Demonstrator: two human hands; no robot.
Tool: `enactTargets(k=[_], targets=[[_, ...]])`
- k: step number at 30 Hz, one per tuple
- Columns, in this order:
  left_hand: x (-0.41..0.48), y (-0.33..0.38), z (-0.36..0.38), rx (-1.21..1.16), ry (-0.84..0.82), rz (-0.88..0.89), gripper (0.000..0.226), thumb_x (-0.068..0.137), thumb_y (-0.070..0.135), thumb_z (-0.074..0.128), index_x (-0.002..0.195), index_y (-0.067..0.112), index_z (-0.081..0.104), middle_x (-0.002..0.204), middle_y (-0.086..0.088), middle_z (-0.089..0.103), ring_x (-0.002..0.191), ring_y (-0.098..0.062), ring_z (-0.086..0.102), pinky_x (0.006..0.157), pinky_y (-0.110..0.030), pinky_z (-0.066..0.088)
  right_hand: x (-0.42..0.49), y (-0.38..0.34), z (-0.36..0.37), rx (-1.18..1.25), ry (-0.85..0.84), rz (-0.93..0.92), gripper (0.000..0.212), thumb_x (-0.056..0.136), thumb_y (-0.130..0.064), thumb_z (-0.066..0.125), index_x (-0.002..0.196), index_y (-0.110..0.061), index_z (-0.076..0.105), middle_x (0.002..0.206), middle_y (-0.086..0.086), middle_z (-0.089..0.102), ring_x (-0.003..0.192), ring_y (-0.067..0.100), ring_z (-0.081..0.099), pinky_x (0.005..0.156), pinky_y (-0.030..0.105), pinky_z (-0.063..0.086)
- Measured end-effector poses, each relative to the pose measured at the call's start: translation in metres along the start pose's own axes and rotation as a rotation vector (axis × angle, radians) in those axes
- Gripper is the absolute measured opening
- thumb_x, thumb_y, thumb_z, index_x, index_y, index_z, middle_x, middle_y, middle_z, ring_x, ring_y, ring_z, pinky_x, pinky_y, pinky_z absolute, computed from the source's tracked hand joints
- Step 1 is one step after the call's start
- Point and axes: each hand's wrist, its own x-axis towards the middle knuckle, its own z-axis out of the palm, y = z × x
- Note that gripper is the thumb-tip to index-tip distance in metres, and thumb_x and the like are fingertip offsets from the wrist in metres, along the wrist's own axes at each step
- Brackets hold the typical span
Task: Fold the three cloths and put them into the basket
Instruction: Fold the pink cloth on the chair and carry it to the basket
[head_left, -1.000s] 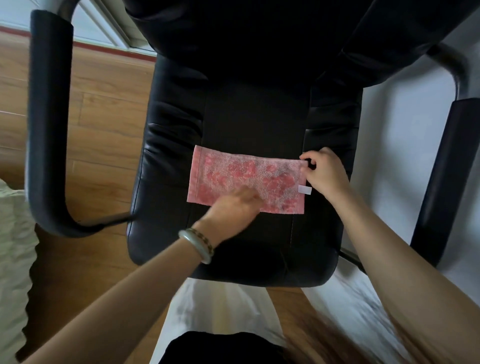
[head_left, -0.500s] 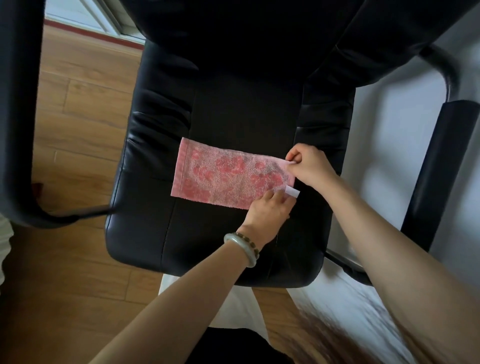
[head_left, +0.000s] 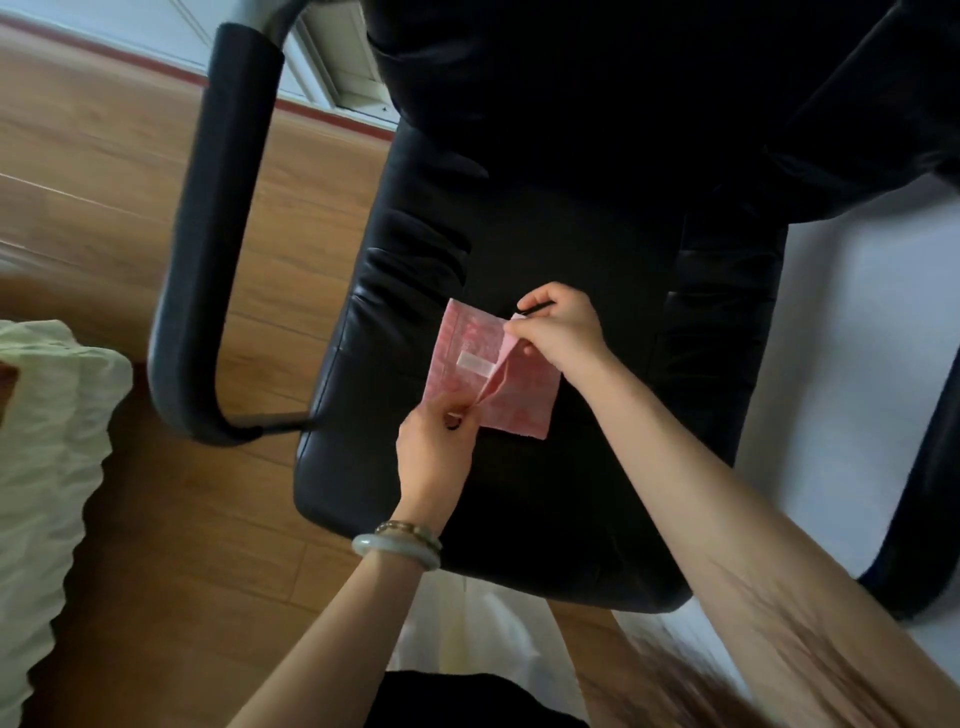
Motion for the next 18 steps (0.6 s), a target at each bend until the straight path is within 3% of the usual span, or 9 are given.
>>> enactTargets(k=[3, 8, 11, 14, 16, 18], targets=[[0.012, -0.012, -0.014, 0.01, 0.028, -0.051, 0.012, 0.082, 0.02, 0.067, 0.091, 0.021, 0.074, 0.084, 0.006, 0.067, 0.08, -0.012, 0.062, 0.068, -0.022, 0.042, 0.005, -0.01, 0.026, -0.031, -0.002, 0.004, 0.025, 0.075, -0.011, 0.071, 0.086, -0.027, 0.055, 0.085, -0.004, 0.062, 0.069, 0.008, 0.065, 0.061, 0.023, 0.054], [0.028, -0.026, -0.028, -0.039, 0.062, -0.136, 0.006, 0.081, 0.028, 0.068, 0.086, 0.029, 0.07, 0.077, 0.018, 0.065, 0.077, -0.003, 0.062, 0.059, -0.012, 0.038, 0.014, -0.021, 0.048, -0.041, -0.001, 0.02, 0.023, 0.078, -0.008, 0.068, 0.096, -0.021, 0.06, 0.087, 0.0, 0.065, 0.062, 0.006, 0.065, 0.056, 0.02, 0.05], [0.035, -0.032, -0.029, -0.011, 0.064, -0.134, 0.016, 0.083, 0.031, 0.067, 0.096, 0.024, 0.068, 0.084, 0.013, 0.064, 0.08, -0.007, 0.06, 0.058, -0.012, 0.035, 0.014, -0.024, 0.052, 0.001, -0.015, 0.023, 0.027, 0.08, -0.011, 0.066, 0.105, -0.018, 0.061, 0.087, 0.001, 0.068, 0.066, 0.007, 0.066, 0.061, 0.02, 0.053], [0.039, -0.036, -0.027, 0.047, 0.071, -0.027, 0.028, 0.085, 0.034, 0.066, 0.106, 0.016, 0.064, 0.097, 0.003, 0.062, 0.089, -0.014, 0.058, 0.069, -0.022, 0.042, 0.008, -0.02, 0.047, 0.016, 0.006, -0.014, 0.029, 0.08, -0.016, 0.065, 0.107, -0.025, 0.059, 0.094, -0.004, 0.068, 0.083, 0.01, 0.066, 0.078, 0.029, 0.053], [0.041, -0.036, -0.027, 0.07, 0.065, 0.025, 0.034, 0.086, 0.034, 0.066, 0.113, 0.014, 0.061, 0.105, -0.001, 0.06, 0.098, -0.018, 0.056, 0.08, -0.03, 0.048, -0.001, -0.008, 0.039, 0.036, 0.058, -0.043, 0.029, 0.081, -0.016, 0.064, 0.108, -0.026, 0.058, 0.099, -0.007, 0.064, 0.086, 0.007, 0.063, 0.074, 0.023, 0.052], [0.044, -0.034, -0.027, 0.097, 0.053, 0.067, 0.038, 0.087, 0.032, 0.065, 0.119, 0.011, 0.058, 0.112, -0.005, 0.058, 0.105, -0.021, 0.053, 0.087, -0.031, 0.045, -0.012, 0.009, 0.028, 0.001, 0.152, -0.027, 0.027, 0.082, -0.015, 0.062, 0.106, -0.026, 0.059, 0.092, -0.014, 0.058, 0.083, 0.001, 0.058, 0.065, 0.015, 0.044]])
